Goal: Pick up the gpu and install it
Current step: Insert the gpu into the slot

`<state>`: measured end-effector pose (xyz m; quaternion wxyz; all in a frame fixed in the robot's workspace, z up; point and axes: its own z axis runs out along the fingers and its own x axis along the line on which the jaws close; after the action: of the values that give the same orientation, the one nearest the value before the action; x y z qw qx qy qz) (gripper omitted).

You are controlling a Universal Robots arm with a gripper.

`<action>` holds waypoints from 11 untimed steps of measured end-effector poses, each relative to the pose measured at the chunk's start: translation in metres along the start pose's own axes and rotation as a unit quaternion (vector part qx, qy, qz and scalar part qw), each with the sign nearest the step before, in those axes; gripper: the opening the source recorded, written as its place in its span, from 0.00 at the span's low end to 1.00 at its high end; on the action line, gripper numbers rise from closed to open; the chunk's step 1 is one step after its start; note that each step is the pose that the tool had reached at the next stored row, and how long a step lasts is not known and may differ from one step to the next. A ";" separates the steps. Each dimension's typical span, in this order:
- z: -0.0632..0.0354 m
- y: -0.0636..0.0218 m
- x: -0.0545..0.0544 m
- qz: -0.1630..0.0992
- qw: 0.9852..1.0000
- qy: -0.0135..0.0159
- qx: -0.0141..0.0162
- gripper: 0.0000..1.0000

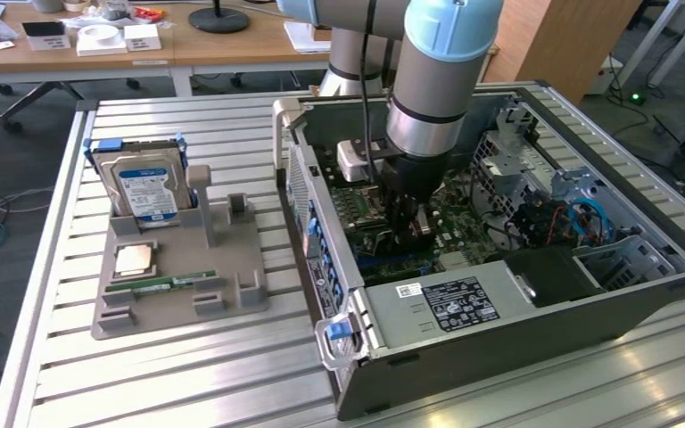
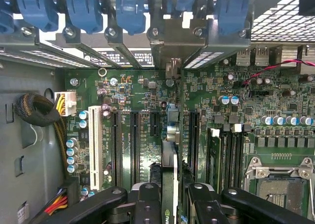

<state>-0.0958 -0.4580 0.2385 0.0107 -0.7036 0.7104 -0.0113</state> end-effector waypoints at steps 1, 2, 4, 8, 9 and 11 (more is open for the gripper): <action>0.0002 0.0000 0.000 0.000 1.000 0.000 0.000 0.26; 0.0003 0.0000 0.000 0.000 1.000 0.000 0.000 0.26; 0.0003 0.0000 0.000 0.000 1.000 0.000 0.000 0.26; 0.0003 0.0000 0.000 0.000 1.000 0.000 0.000 0.26; 0.0003 0.0000 0.000 0.000 1.000 0.000 0.000 0.26; 0.0003 0.0000 0.000 0.000 1.000 0.000 0.000 0.26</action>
<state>-0.0958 -0.4580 0.2382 0.0108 -0.7036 0.7104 -0.0113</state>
